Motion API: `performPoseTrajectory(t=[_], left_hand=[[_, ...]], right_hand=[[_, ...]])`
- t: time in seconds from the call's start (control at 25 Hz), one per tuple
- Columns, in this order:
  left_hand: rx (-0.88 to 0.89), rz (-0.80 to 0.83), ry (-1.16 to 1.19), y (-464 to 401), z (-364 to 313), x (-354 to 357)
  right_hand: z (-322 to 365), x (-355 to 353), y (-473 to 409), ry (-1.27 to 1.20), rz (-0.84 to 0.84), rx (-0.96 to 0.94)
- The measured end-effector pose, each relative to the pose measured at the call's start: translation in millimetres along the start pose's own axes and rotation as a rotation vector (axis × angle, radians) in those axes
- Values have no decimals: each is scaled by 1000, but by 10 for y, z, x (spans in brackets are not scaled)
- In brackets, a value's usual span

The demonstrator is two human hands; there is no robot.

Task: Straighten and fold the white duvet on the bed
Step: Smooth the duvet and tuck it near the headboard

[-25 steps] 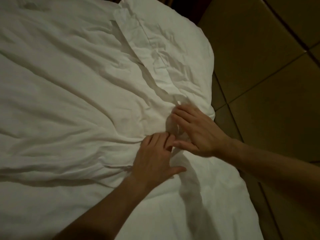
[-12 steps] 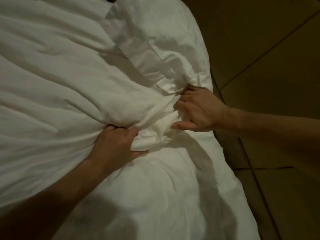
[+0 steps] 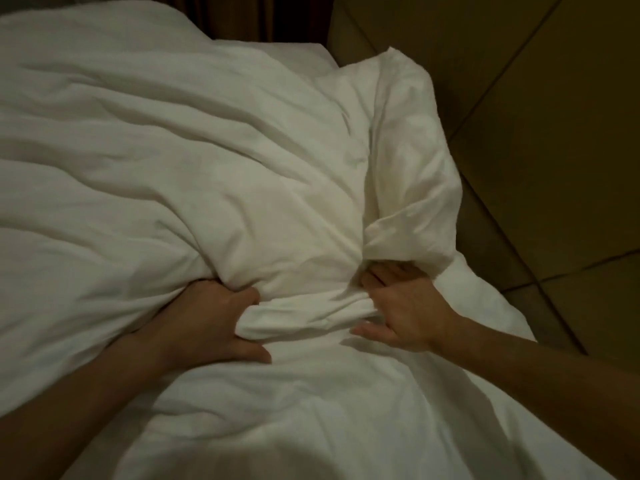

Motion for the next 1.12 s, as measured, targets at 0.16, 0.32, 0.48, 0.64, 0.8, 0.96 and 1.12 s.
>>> performPoseTrajectory(t=[0.16, 0.32, 0.48, 0.64, 0.8, 0.96, 1.12], left_hand=[[14, -9, -64, -3, -65, -173], [-67, -26, -55, 93, -64, -264], [-141, -156, 41, -86, -371, -349], [-159, -246, 127, -573, -873, -246], [-162, -249, 83, -947, -1132, 204], [-279, -206, -5, -1107, -1217, 624], [-336, -133, -51, -1210, -1146, 879]], right_hand=[[-76, -201, 19, 45, 6, 16], [-488, -360, 193, 121, 8, 143], [-577, -436, 159, 103, -103, 151], [-668, -336, 65, 117, -101, 123], [-974, -154, 165, 147, -44, 98], [-1219, 62, 224, 67, -85, 110], [-1250, 307, 162, -46, -122, 130]])
Point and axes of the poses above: each hand's wrist, its own y-axis away from the middle knuckle, its own x-axis out of the palm, z = x × y, the point moved 6 cm from there along -y, towards the middle knuckle, and after that the axes turned 2 degrees about -x, right-handed, at the moved point
